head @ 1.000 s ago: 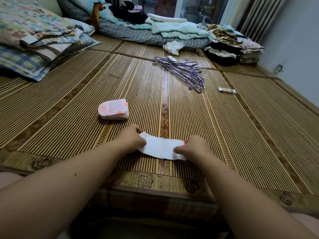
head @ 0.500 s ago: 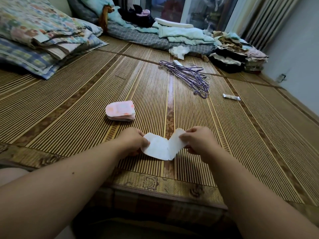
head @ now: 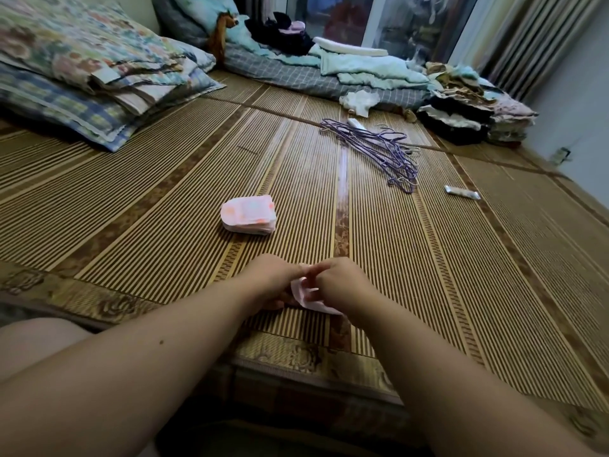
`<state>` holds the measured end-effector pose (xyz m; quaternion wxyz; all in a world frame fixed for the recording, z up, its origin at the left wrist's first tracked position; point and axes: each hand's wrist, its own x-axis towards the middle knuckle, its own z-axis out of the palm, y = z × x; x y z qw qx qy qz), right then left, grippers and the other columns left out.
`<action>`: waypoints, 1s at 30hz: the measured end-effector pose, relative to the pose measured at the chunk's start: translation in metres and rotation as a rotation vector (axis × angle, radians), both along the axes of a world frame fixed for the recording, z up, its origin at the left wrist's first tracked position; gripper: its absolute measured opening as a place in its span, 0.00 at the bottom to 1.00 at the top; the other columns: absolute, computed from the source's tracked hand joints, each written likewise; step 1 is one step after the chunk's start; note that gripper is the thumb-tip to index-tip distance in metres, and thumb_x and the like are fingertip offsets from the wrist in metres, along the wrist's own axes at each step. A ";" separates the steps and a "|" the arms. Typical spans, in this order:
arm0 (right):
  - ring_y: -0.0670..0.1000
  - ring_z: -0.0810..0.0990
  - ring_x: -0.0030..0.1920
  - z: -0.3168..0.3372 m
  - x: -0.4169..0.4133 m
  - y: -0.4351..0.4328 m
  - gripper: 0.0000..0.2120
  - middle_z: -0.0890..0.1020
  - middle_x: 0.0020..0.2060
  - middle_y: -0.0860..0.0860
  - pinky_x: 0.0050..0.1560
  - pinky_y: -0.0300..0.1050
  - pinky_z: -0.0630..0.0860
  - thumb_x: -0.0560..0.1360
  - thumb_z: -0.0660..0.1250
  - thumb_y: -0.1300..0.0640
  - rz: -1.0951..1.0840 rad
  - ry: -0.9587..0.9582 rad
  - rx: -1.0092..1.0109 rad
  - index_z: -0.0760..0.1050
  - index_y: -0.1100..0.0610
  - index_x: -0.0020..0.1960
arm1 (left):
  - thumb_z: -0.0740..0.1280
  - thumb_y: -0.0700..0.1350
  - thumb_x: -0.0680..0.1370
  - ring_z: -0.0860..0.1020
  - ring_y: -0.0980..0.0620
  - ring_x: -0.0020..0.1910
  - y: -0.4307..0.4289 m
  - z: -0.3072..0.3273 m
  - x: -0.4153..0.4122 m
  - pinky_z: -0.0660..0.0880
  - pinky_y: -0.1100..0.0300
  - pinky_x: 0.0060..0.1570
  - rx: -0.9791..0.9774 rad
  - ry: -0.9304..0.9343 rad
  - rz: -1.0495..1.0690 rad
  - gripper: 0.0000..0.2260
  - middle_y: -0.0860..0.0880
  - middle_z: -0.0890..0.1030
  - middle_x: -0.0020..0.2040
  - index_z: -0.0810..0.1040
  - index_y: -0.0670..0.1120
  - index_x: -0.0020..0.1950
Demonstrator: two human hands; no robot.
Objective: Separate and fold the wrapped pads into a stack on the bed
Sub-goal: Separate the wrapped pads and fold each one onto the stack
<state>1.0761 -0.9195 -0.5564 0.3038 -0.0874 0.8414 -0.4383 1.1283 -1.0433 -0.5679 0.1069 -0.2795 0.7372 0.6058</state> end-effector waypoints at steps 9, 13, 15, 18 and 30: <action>0.55 0.77 0.60 -0.001 -0.018 0.031 0.40 0.74 0.65 0.52 0.53 0.52 0.78 0.66 0.76 0.55 -0.157 -0.029 -0.367 0.60 0.48 0.73 | 0.64 0.37 0.76 0.80 0.58 0.35 -0.021 0.021 -0.003 0.75 0.66 0.32 -0.026 0.370 -0.164 0.09 0.50 0.82 0.41 0.81 0.49 0.45; 0.54 0.84 0.51 0.014 -0.033 0.004 0.30 0.84 0.52 0.57 0.47 0.48 0.77 0.65 0.74 0.59 -0.068 -0.174 -0.552 0.70 0.54 0.65 | 0.62 0.34 0.77 0.80 0.52 0.36 -0.051 0.036 -0.004 0.78 0.59 0.36 0.113 0.476 -0.040 0.13 0.47 0.82 0.40 0.82 0.49 0.42; 0.54 0.83 0.52 0.020 -0.043 -0.019 0.25 0.82 0.55 0.56 0.49 0.49 0.78 0.65 0.75 0.58 -0.046 -0.148 -0.537 0.71 0.53 0.60 | 0.61 0.34 0.77 0.81 0.45 0.43 -0.067 0.042 -0.006 0.80 0.49 0.45 0.192 0.486 0.045 0.14 0.43 0.82 0.45 0.82 0.49 0.43; 0.53 0.85 0.46 0.030 -0.057 -0.050 0.21 0.85 0.48 0.55 0.45 0.49 0.80 0.65 0.74 0.59 0.013 -0.253 -0.586 0.74 0.56 0.56 | 0.59 0.34 0.78 0.83 0.43 0.44 -0.088 0.047 -0.012 0.81 0.49 0.37 0.293 0.478 0.151 0.12 0.41 0.83 0.46 0.80 0.46 0.45; 0.56 0.82 0.46 0.010 -0.100 -0.131 0.12 0.81 0.49 0.57 0.47 0.54 0.82 0.73 0.70 0.61 -0.080 0.117 -0.055 0.77 0.59 0.56 | 0.66 0.32 0.73 0.81 0.51 0.26 -0.145 0.012 -0.058 0.77 0.57 0.28 -0.146 0.135 0.407 0.06 0.40 0.81 0.40 0.79 0.42 0.45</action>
